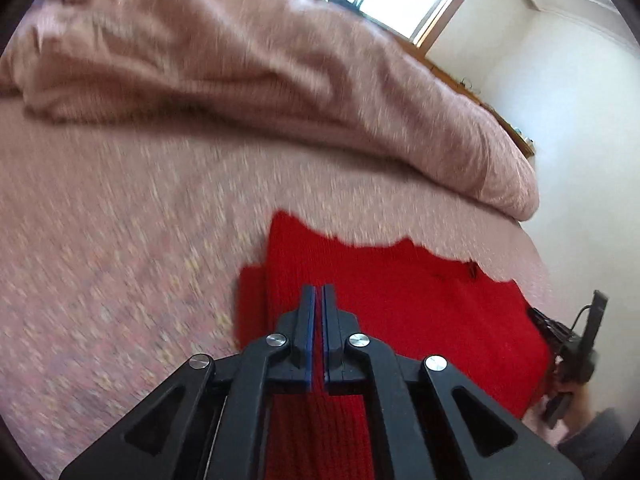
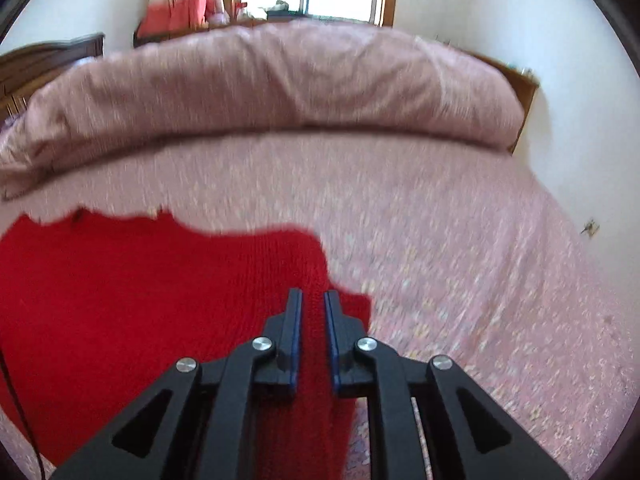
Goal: Fold small clothes
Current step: 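Open both tools and release the folded hem onto the cardigan, then grasp the folded cardigan edge with both tools and fold it over again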
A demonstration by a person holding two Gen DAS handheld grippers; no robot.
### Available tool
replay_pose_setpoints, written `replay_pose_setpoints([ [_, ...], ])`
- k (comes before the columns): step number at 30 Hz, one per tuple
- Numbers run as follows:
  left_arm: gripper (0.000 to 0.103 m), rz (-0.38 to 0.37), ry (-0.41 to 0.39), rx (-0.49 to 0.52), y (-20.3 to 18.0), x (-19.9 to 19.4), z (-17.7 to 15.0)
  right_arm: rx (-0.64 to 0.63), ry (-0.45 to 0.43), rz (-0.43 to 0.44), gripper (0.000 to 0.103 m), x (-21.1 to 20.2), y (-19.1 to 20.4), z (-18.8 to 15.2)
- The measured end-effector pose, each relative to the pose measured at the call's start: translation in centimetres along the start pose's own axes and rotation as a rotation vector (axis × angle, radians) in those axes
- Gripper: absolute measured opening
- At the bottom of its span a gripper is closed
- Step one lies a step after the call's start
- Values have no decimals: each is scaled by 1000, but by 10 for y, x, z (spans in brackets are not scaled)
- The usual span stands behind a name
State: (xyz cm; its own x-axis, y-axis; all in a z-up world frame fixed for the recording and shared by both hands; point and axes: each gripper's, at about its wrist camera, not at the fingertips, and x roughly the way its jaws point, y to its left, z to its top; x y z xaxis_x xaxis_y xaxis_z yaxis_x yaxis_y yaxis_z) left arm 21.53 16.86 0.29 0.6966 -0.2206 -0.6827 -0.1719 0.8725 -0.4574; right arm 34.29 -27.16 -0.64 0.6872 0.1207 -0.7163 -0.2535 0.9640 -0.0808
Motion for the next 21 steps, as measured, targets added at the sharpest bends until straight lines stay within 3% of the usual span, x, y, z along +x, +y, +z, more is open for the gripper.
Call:
replay_pose_setpoints([
  [2, 14, 2, 25, 4, -2, 3, -1, 1, -12, -1, 13, -4, -1, 3],
  [5, 25, 9, 12, 24, -9, -1, -1, 34, -37, 17, 13, -15, -7, 7],
  [10, 30, 35, 18, 58, -24, -9, -4, 103, -71, 60, 18, -36, -19, 7],
  [14, 35, 4, 36, 43, -19, -18, -18, 194, -53, 119, 34, -49, -37, -7],
  [16, 43, 4, 34, 2, -10, -25, -29, 274, -29, 198, 41, -53, -51, -19],
  [19, 62, -22, 64, -46, 2, -31, -42, 420, 44, 398, 46, -51, -75, -44],
  [21, 64, -43, 94, -82, 9, -32, -51, 477, 95, 479, 49, -49, -80, -59],
])
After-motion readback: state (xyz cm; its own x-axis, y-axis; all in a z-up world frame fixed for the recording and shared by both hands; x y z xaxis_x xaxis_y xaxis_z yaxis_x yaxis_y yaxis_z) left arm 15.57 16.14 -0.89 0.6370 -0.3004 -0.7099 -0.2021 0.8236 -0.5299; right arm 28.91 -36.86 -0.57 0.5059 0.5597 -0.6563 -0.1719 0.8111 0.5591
